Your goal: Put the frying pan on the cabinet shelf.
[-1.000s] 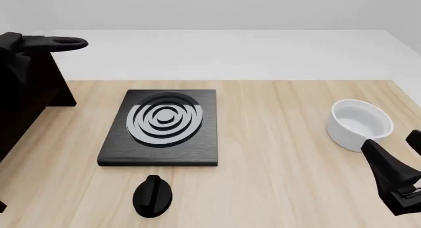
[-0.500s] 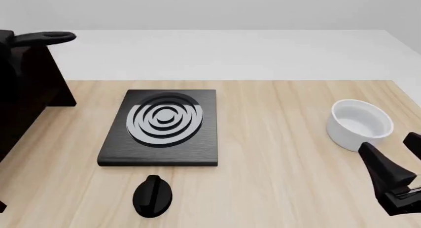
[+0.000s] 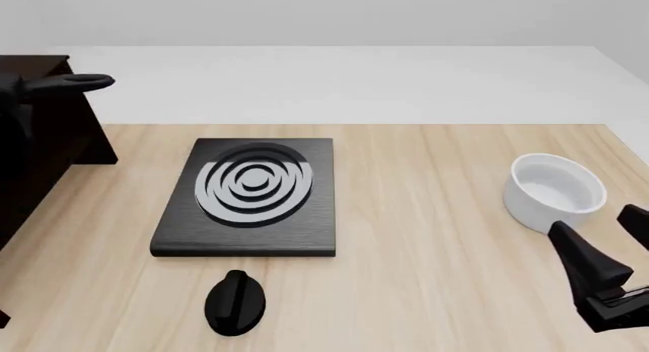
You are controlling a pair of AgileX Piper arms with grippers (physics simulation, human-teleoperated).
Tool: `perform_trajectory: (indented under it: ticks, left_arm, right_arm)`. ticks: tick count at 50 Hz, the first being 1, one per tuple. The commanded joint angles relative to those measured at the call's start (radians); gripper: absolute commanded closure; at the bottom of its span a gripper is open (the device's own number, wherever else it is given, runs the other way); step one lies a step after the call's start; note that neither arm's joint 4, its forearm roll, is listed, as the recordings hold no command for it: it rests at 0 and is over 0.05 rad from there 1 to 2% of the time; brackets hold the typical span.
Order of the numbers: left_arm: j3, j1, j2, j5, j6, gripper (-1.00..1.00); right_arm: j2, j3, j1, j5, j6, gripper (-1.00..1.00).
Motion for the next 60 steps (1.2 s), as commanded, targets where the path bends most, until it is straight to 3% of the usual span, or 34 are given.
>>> perform_trajectory:
  ticks: [1,34,50,51,60]
  left_arm:
    - [0.006,0.011,0.012,-0.039,0.018,1.00]
    - [0.038,0.057,0.108,-0.129,0.002,1.00]
    - [0.019,0.061,0.100,-0.108,0.022,1.00]
    - [0.020,0.061,0.100,-0.108,0.021,-1.00]
    - [0.031,0.062,0.091,-0.110,0.029,-1.00]
  right_arm:
    - [0.013,0.004,-0.005,-0.003,-0.023,-1.00]
    - [0.054,0.021,-0.016,-0.032,-0.052,-1.00]
    - [0.070,0.030,-0.015,-0.049,-0.061,-1.00]
    - [0.070,0.030,-0.014,-0.050,-0.061,-1.00]
    - [0.064,0.033,-0.017,-0.048,-0.064,-1.00]
